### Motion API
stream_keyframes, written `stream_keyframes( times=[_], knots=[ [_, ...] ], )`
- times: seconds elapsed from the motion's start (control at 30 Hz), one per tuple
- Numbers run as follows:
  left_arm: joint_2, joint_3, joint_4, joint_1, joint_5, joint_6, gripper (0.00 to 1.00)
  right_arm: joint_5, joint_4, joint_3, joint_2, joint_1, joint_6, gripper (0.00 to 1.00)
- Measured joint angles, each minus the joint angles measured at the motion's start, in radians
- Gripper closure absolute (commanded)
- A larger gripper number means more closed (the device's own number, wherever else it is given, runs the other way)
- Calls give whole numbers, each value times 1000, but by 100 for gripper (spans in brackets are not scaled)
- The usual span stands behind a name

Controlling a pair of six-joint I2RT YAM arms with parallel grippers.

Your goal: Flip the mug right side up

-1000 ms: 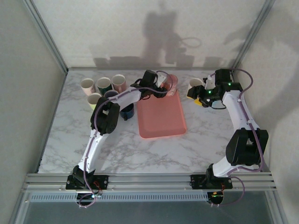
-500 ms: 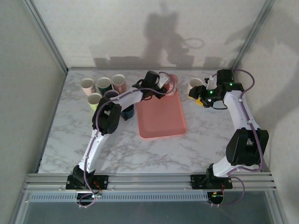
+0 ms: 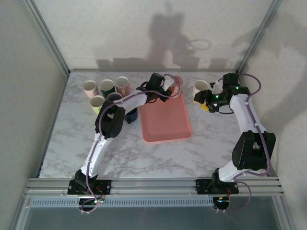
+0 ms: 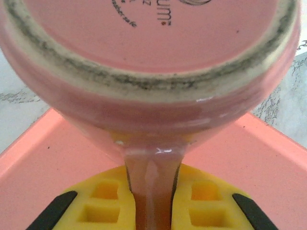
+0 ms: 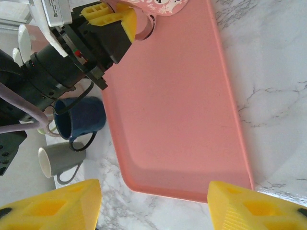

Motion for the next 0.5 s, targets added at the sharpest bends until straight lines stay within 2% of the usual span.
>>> stream_keyframes(
  times=[0.5],
  knots=[
    [-169, -243, 52, -25, 16, -58, 100, -24, 14, -26, -12, 0, 5, 39]
  ],
)
